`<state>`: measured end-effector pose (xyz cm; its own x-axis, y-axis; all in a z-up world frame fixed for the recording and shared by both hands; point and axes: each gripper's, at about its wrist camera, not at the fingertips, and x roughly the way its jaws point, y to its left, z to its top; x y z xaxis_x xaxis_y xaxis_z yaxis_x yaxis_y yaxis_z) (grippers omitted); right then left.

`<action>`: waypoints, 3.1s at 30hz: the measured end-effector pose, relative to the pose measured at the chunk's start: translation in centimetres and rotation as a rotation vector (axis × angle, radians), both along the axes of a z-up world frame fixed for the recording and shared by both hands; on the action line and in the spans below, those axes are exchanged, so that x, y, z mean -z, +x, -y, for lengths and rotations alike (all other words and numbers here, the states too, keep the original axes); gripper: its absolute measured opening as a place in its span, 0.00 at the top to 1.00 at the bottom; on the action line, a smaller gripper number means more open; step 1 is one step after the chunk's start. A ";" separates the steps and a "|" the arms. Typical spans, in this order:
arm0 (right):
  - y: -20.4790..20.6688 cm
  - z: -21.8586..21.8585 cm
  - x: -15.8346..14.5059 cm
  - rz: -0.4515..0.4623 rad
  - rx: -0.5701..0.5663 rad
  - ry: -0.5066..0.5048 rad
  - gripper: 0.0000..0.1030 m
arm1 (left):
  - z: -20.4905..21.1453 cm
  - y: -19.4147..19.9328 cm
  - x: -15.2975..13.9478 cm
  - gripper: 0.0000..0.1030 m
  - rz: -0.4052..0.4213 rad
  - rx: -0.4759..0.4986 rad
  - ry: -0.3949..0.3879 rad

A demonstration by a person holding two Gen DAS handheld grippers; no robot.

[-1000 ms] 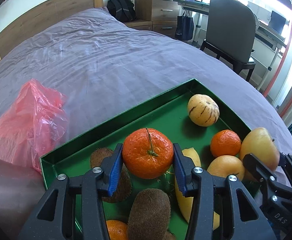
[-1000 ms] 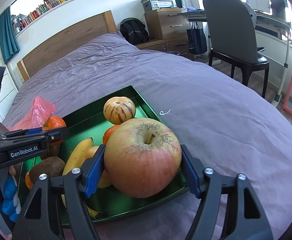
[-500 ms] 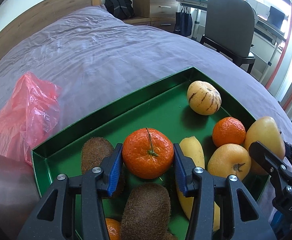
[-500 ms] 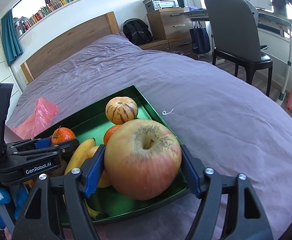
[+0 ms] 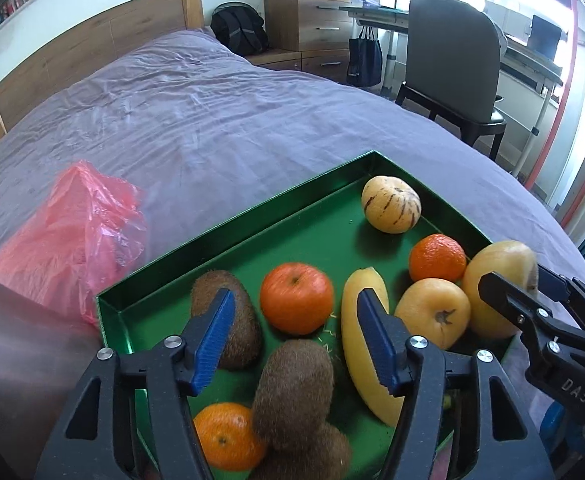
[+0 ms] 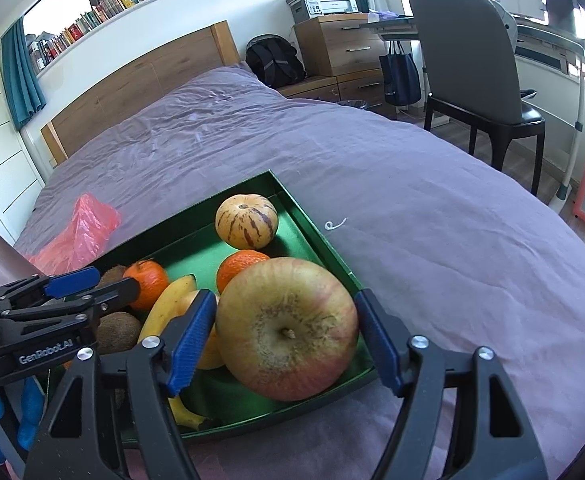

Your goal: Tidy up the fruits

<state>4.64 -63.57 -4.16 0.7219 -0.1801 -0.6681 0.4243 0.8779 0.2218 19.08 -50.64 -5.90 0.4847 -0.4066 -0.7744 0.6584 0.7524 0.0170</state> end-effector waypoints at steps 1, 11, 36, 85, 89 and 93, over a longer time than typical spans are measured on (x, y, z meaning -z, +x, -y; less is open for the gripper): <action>-0.2 -0.2 -0.4 0.004 -0.002 -0.002 0.00 | -0.4 -0.3 -0.4 0.43 0.001 -0.002 -0.008; -3.4 -3.7 -4.9 0.013 -0.049 -0.051 0.00 | -4.9 -5.5 -4.1 0.31 -0.004 0.019 -0.074; -13.1 -18.9 -9.2 -0.021 -0.248 -0.146 0.00 | -24.1 -18.6 -6.4 0.27 0.075 -0.248 -0.116; -18.7 -22.1 -11.3 -0.045 -0.252 -0.207 0.00 | -38.3 -23.9 -8.2 0.05 0.166 -0.457 -0.073; -18.8 -21.5 -11.3 -0.047 -0.245 -0.205 0.00 | -37.9 -23.9 -8.2 0.04 0.155 -0.444 -0.077; -18.7 -21.4 -11.2 -0.047 -0.244 -0.202 0.00 | -37.7 -23.9 -8.1 0.04 0.151 -0.438 -0.074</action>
